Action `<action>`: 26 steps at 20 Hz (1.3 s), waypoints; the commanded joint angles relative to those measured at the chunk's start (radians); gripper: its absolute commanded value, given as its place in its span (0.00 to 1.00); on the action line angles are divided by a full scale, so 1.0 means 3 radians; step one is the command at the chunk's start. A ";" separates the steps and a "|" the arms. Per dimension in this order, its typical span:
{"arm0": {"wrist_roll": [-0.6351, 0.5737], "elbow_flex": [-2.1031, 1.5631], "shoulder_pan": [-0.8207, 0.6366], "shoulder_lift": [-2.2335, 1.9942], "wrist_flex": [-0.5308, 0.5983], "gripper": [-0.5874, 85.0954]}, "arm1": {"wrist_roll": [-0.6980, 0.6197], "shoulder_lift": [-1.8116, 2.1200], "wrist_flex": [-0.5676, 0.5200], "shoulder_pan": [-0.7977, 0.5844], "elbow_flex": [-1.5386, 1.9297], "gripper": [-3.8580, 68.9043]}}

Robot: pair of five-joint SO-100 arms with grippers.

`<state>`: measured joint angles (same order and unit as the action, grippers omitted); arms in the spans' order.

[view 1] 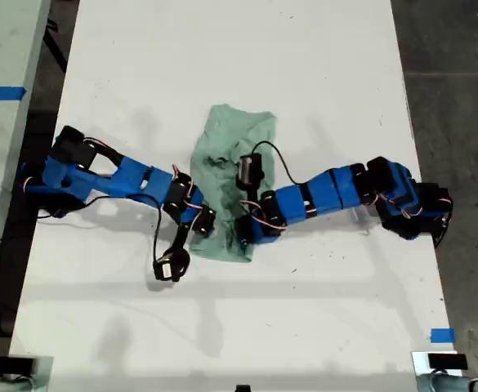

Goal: Fold tshirt

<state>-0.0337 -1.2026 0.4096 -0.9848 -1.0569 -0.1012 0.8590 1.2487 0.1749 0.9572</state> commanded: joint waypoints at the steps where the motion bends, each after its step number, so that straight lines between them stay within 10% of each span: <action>1: -0.0107 0.0537 0.0261 -0.0072 -0.0363 0.01 | -0.0072 0.0368 0.0169 0.0240 -0.0061 0.03; 10: -0.0562 0.1575 0.0670 -0.0010 -0.0644 0.01 | -0.0210 0.0711 0.0015 0.0747 -0.0501 0.03; 19: -0.2234 0.1503 -0.1033 -0.0859 -0.1514 0.01 | -0.1774 0.1897 0.1053 -0.0736 0.0082 0.03; 26: -0.2823 0.1340 -0.1907 -0.0644 -0.1386 0.01 | -0.2746 0.2004 0.0716 -0.1554 0.0562 0.03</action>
<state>-0.8437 -0.8053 -0.0982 -1.1750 -1.4987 -0.8713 1.3790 1.5263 -0.2332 1.1091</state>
